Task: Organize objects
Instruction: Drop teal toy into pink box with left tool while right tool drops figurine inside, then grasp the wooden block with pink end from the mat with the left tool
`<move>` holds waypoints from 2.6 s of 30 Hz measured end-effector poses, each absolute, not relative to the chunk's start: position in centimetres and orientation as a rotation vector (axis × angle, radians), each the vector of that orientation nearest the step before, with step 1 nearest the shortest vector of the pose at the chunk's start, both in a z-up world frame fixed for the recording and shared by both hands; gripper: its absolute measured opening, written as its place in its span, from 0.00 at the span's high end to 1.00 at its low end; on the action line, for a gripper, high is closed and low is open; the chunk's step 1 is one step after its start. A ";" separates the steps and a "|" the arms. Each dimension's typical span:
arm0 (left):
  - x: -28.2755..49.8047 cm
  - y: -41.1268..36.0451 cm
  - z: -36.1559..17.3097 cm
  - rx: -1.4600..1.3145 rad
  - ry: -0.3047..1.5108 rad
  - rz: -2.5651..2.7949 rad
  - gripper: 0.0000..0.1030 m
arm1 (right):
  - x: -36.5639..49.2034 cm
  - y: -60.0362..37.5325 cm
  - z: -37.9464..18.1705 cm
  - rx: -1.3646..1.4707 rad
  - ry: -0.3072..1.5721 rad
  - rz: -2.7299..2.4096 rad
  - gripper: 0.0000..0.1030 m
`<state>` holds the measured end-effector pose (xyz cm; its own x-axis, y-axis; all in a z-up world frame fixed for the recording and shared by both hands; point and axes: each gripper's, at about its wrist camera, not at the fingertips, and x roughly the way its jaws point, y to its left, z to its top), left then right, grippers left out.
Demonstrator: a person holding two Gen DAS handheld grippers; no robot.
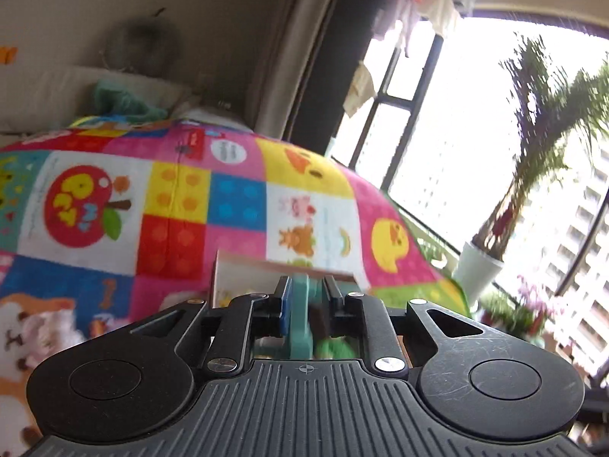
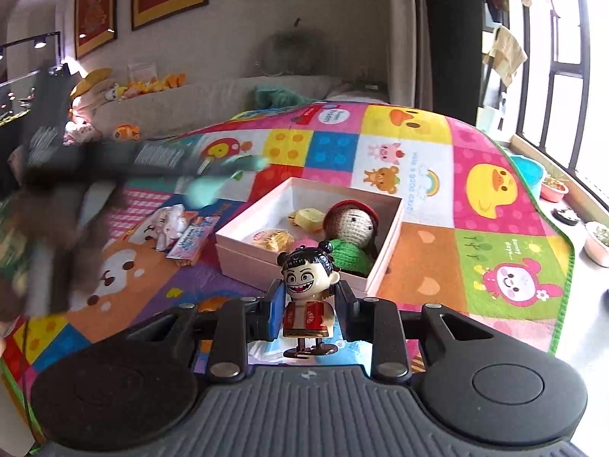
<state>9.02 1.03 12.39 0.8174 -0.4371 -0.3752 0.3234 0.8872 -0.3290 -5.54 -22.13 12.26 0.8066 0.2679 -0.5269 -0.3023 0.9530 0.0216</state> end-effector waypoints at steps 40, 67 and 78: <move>10.5 12.5 4.8 -0.448 0.737 -0.108 0.82 | 1.8 -21.9 9.4 -0.094 0.618 0.147 0.15; 9.7 7.4 3.3 -0.152 0.703 0.051 0.81 | -1.6 -28.8 2.7 0.133 0.602 0.060 0.00; 2.0 1.1 1.7 0.009 0.796 -0.305 0.76 | -1.7 -29.3 1.4 0.210 0.612 0.028 0.00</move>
<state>2.00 1.08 1.66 0.6579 -0.2663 -0.7045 0.2729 0.9561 -0.1066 -1.66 -29.33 1.41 0.8186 0.0877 -0.5677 0.0362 0.9784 0.2034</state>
